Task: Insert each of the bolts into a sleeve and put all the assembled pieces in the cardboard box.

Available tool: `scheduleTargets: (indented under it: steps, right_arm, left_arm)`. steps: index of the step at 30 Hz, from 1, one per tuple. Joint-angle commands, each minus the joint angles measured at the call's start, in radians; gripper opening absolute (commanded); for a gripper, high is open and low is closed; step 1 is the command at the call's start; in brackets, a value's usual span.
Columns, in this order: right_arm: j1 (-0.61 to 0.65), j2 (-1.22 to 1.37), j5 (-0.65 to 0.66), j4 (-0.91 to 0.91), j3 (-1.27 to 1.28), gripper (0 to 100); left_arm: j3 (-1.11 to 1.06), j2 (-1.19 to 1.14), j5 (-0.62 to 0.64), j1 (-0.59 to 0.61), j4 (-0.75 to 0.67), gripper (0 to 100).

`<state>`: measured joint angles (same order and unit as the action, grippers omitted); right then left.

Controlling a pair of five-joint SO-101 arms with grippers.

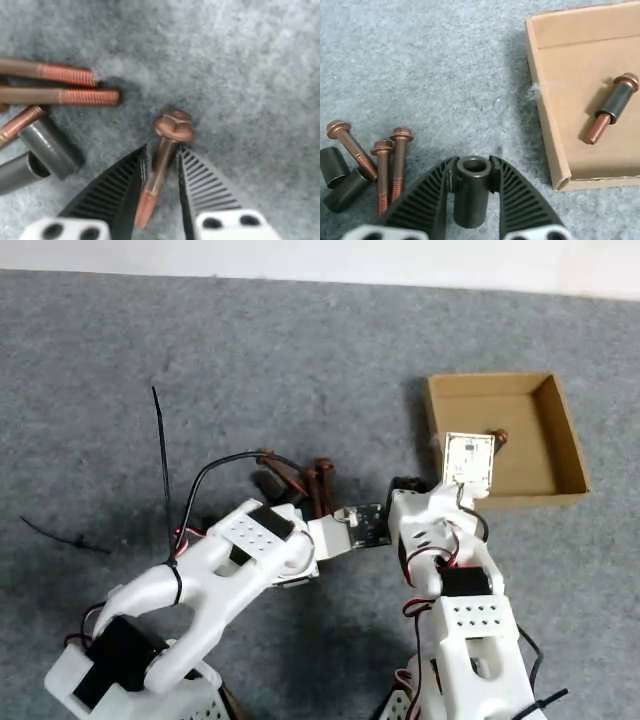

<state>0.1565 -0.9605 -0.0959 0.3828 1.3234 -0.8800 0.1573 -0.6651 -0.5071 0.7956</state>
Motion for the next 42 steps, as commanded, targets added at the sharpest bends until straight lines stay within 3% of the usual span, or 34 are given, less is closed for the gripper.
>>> scheduleTargets:
  steps: [1, 10, 14, 26, 30, 42]
  right_arm:
    - [0.007, -0.038, 0.012, -0.035, -0.01, 0.5]
    - [0.005, -0.039, 0.012, -0.035, -0.01, 0.5]
    - [0.005, -0.039, 0.012, -0.035, -0.01, 0.5]
    - [0.005, -0.039, 0.012, -0.035, -0.01, 0.5]
    - [0.004, -0.039, 0.012, -0.035, -0.01, 0.5]
    - [-0.045, -0.039, 0.005, -0.035, -0.013, 0.5]
  left_arm:
    - [0.042, -0.01, -0.052, -0.012, 0.017, 10]
    - [0.041, -0.012, -0.064, -0.024, 0.037, 10]
    - [0.041, -0.012, -0.063, -0.019, 0.037, 0]
    - [0.033, -0.012, -0.054, -0.018, 0.037, 1]
    - [0.033, -0.002, 0.043, -0.016, 0.034, 1]
    - [0.035, 0.048, 0.153, 0.05, 0.032, 1]
